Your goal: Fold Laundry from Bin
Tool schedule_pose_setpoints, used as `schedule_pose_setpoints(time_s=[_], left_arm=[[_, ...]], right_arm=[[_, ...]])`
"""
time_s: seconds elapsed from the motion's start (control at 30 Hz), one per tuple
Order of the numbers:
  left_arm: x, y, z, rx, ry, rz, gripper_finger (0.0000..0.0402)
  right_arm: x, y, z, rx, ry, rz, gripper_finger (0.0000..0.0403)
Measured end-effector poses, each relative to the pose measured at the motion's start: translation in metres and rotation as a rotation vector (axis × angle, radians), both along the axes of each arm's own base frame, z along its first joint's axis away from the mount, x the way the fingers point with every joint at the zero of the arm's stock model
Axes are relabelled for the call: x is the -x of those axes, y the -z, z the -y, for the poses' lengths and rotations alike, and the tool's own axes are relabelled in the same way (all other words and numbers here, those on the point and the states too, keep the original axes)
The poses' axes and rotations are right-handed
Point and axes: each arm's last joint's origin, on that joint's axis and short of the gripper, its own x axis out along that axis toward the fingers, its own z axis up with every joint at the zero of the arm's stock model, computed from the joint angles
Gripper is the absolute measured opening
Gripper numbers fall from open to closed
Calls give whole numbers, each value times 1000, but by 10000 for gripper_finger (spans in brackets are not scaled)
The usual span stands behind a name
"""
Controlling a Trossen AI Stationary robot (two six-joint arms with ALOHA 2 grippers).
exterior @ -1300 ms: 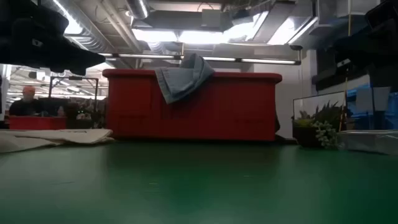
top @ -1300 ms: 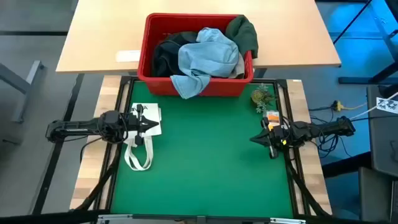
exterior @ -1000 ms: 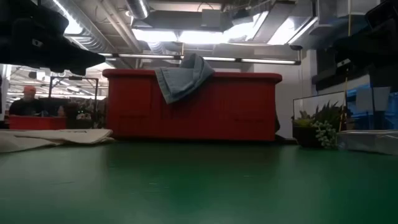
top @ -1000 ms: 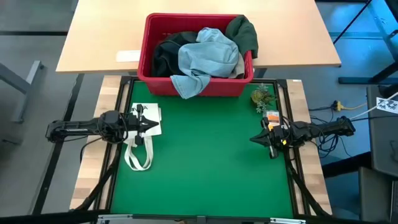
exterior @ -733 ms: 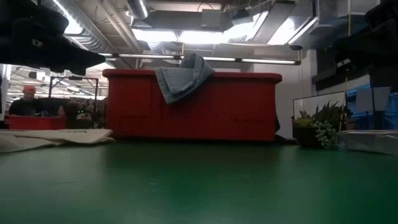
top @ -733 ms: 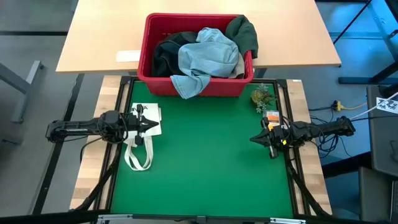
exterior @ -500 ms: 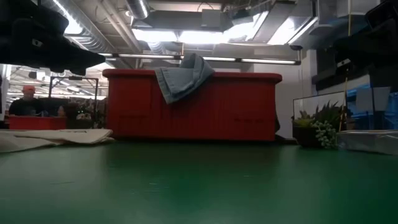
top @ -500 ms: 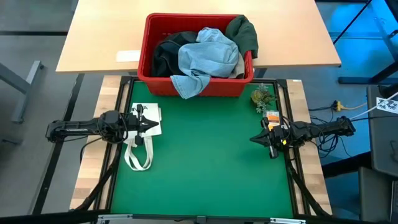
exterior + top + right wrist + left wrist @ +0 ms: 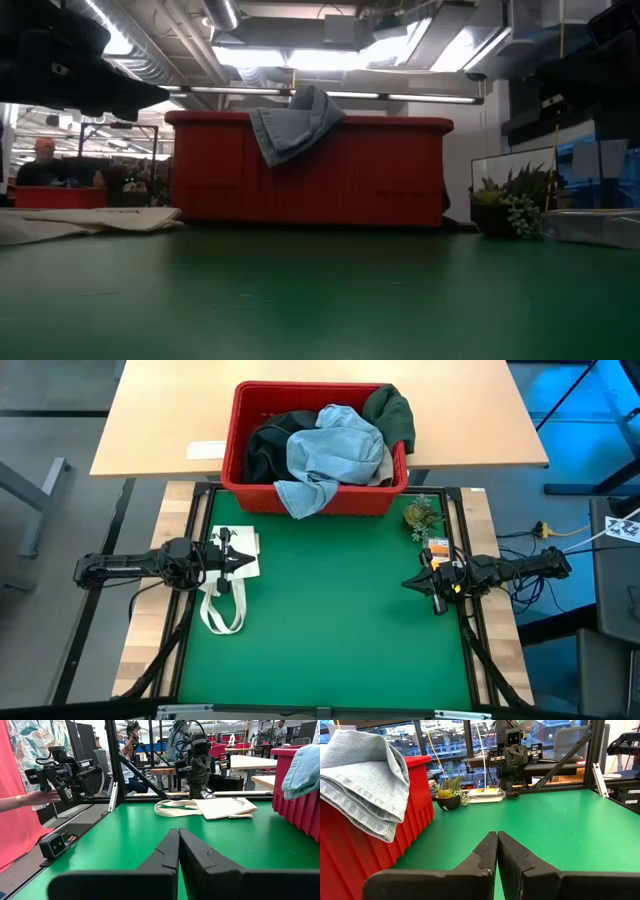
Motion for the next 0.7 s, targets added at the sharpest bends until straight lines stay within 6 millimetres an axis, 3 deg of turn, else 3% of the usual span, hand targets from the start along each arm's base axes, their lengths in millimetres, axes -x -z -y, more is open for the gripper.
schedule_pose_setpoints(time_s=[0.7], left_arm=[[0, 0, 0, 0, 0, 0, 8]], right_arm=[[0, -1, 0, 0, 1, 7, 12]])
